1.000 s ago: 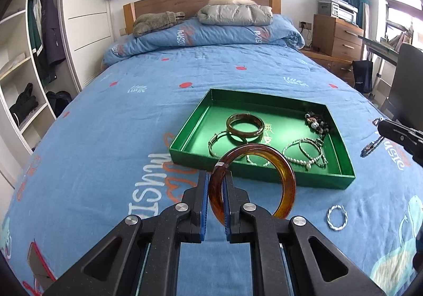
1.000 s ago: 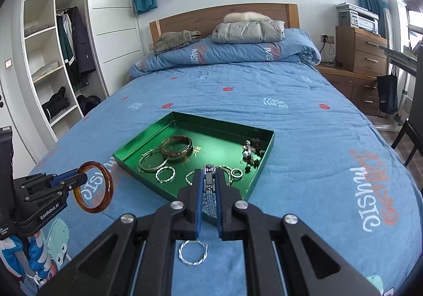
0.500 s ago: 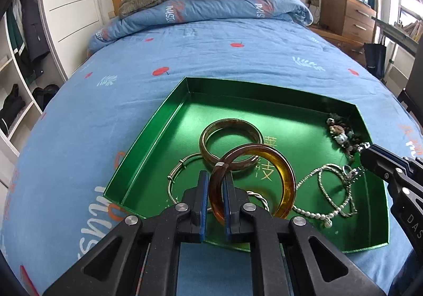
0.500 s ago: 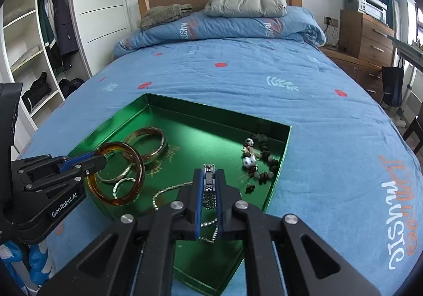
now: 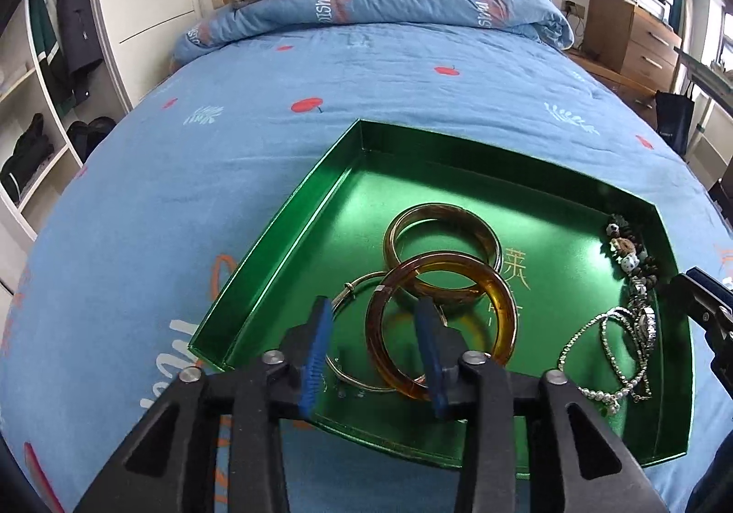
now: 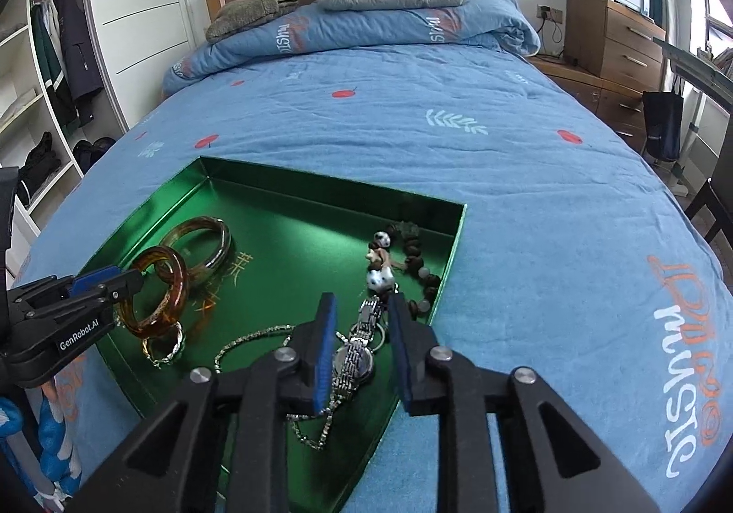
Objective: Organize jewelry
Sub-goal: 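Lower the bangle into the green tray with the left tool while the right tool lowers the watch in, then open both tools and withdraw them from the tray back over the bed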
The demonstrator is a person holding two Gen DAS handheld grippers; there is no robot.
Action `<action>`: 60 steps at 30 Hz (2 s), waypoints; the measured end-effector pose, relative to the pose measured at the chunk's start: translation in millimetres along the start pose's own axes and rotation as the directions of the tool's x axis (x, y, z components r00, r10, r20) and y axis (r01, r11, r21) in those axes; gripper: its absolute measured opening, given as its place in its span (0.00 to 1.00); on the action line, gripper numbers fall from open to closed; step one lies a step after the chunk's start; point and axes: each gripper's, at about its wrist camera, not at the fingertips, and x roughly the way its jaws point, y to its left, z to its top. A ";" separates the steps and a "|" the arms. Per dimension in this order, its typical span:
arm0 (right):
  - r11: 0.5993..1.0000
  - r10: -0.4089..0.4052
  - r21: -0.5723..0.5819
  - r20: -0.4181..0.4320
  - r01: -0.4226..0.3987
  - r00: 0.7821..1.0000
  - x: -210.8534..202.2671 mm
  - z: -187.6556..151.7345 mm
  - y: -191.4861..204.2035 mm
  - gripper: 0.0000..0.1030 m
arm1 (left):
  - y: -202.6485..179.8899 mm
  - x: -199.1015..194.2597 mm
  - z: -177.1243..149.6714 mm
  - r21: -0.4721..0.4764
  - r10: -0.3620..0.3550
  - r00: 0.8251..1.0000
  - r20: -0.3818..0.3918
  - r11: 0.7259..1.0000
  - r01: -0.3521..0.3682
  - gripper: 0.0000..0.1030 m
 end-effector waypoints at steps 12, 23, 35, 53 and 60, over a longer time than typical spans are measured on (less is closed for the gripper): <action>0.999 0.035 -0.017 0.138 -0.033 0.990 -127.5 -22.0 17.8 0.27 | 21.1 -125.6 -36.8 -0.030 0.014 0.986 0.163 0.999 -0.010 0.59; 0.997 0.042 -0.067 0.200 -0.029 0.979 -237.1 -80.9 48.7 0.37 | 45.0 -240.7 -111.2 -0.075 0.048 0.958 0.283 0.997 -0.028 0.74; 0.995 0.056 -0.089 0.246 -0.035 0.968 -319.3 -139.3 68.9 0.45 | 59.6 -324.6 -181.2 -0.079 0.075 0.936 0.343 0.996 -0.051 0.92; 0.997 0.044 -0.067 0.292 -0.025 0.955 -357.5 -191.6 77.7 0.49 | 60.6 -359.8 -237.7 -0.069 0.070 0.933 0.352 0.996 -0.049 0.98; 0.999 0.031 -0.046 0.285 -0.019 0.958 -342.5 -198.7 69.3 0.49 | 59.6 -351.0 -240.6 -0.066 0.068 0.937 0.341 0.997 -0.049 0.98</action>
